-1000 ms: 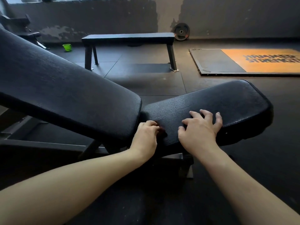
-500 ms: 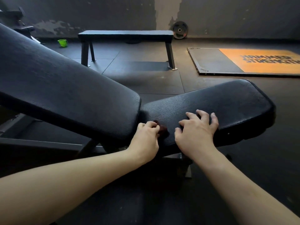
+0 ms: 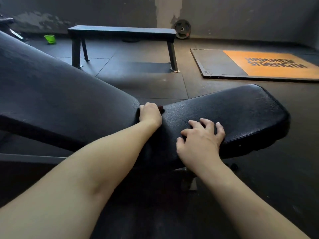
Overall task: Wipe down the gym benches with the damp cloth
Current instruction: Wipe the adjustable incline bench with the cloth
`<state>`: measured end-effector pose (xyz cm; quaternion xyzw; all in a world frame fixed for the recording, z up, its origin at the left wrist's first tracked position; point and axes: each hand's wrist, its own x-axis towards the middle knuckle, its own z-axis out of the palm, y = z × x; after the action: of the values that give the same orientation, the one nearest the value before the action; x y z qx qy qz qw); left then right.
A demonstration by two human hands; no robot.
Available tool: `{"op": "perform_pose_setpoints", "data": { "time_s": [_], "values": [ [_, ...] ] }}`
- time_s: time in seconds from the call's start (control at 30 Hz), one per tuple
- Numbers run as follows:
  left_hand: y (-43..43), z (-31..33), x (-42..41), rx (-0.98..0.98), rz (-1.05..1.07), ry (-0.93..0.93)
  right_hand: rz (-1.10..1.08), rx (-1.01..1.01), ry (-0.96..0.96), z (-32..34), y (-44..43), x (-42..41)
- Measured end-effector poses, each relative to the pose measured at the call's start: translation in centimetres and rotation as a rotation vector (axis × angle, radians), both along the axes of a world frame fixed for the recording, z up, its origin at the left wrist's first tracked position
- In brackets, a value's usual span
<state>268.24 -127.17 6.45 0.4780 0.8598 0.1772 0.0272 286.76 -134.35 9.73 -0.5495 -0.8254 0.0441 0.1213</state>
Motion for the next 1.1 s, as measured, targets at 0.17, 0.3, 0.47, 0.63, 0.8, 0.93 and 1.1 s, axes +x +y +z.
{"op": "perform_pose_setpoints", "data": {
  "time_s": [0.17, 0.3, 0.47, 0.63, 0.8, 0.93, 1.1],
  "values": [
    [1.0, 0.3, -1.1, -0.06, 0.006, -0.01, 0.006, 0.004, -0.01, 0.0, -0.2, 0.0],
    [-1.9, -0.1, 0.3, -0.068, -0.036, 0.03, 0.014, -0.003, 0.004, 0.0, -0.4, 0.2],
    [-8.7, -0.1, 2.6, -0.104, -0.163, 0.08, 0.012, -0.036, 0.002, 0.4, -0.3, 0.3],
    [-13.8, -1.7, 3.2, -0.007, -0.296, 0.023, 0.009, -0.042, -0.004, 0.3, -0.1, 0.2],
    [-11.6, -1.5, 2.5, 0.018, -0.267, 0.009, 0.006, -0.038, 0.002, 0.4, -0.3, 0.2],
    [-11.2, -0.4, 3.1, -0.058, -0.19, 0.058, 0.01, -0.031, 0.008, 0.2, -0.4, 0.3],
    [-14.9, 0.5, 4.5, -0.207, -0.212, 0.219, 0.032, -0.036, -0.003, 0.2, -0.4, 0.7]
  ]
}}
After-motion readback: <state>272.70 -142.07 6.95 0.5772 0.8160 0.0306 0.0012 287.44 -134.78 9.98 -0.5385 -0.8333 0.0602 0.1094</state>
